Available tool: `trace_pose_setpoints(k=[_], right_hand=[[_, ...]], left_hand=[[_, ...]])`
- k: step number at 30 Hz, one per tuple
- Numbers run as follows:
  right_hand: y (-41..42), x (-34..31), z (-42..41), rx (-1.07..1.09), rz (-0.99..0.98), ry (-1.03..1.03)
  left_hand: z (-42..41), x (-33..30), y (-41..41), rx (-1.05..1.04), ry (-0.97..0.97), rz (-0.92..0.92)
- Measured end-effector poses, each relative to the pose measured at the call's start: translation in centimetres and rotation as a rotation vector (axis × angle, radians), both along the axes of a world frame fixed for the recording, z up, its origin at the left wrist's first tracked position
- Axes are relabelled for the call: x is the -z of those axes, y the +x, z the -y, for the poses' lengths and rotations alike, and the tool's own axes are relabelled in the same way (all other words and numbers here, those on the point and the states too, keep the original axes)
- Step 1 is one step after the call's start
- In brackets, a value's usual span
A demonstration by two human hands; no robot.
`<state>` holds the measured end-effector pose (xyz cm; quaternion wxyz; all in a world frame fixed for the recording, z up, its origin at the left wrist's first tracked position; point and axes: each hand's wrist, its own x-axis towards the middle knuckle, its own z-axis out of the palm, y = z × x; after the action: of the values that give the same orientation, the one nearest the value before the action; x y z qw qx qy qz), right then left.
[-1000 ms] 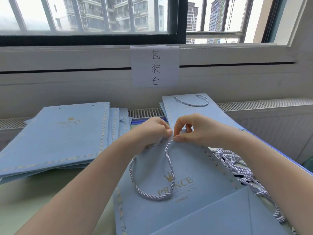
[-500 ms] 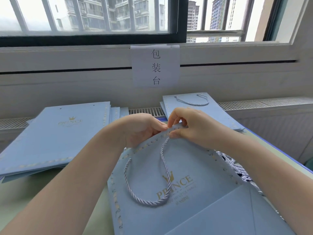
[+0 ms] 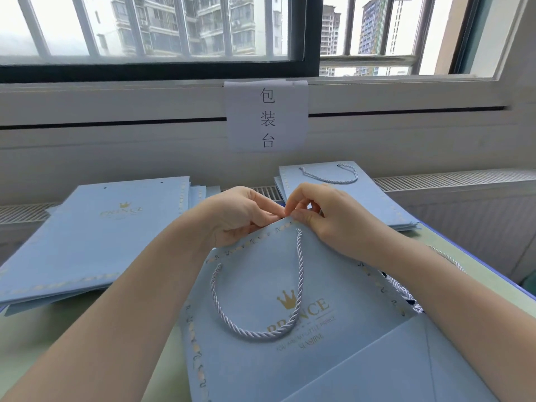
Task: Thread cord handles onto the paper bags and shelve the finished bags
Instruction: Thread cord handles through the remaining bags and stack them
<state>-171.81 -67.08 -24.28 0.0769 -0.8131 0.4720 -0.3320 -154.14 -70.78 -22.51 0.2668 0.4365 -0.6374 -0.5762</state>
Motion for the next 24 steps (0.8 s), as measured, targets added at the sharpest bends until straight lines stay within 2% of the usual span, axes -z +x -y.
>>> trace_pose_setpoints(k=[4, 7, 9, 11, 13, 15, 16, 22, 24], right_hand=[[0.0, 0.1, 0.0, 0.042, 0.02, -0.031], [-0.2, 0.1, 0.3, 0.116, 0.044, -0.06], [-0.4, 0.2, 0.6, 0.172, 0.045, -0.092], [-0.7, 0.4, 0.9, 0.218, 0.051, -0.111], [-1.0, 0.5, 1.2, 0.256, 0.082, -0.117], [-1.2, 0.8, 1.6, 0.29, 0.099, -0.125], [-1.4, 1.0, 1.8, 0.307, 0.091, -0.124], [-2.6, 2.0, 2.8, 0.356, 0.114, -0.064], [-2.8, 2.0, 2.9, 0.363, 0.137, -0.055]], left_hand=[[-0.4, -0.4, -0.4, -0.107, -0.278, 0.185], [-1.2, -1.8, -0.9, -0.207, -0.604, 0.334], [-2.5, -3.0, -1.6, -0.183, -0.772, 0.429], [-4.1, -3.6, -2.8, -0.028, -0.742, 0.543], [-5.4, -2.6, -4.5, 0.135, -0.69, 0.783], [-6.3, -0.8, -6.4, 0.196, -0.748, 1.018], [-6.7, 0.1, -7.2, 0.177, -0.781, 1.068], [-8.1, 2.4, -9.1, 0.14, -0.744, 1.034], [-8.1, 2.4, -8.8, 0.119, -0.731, 1.077]])
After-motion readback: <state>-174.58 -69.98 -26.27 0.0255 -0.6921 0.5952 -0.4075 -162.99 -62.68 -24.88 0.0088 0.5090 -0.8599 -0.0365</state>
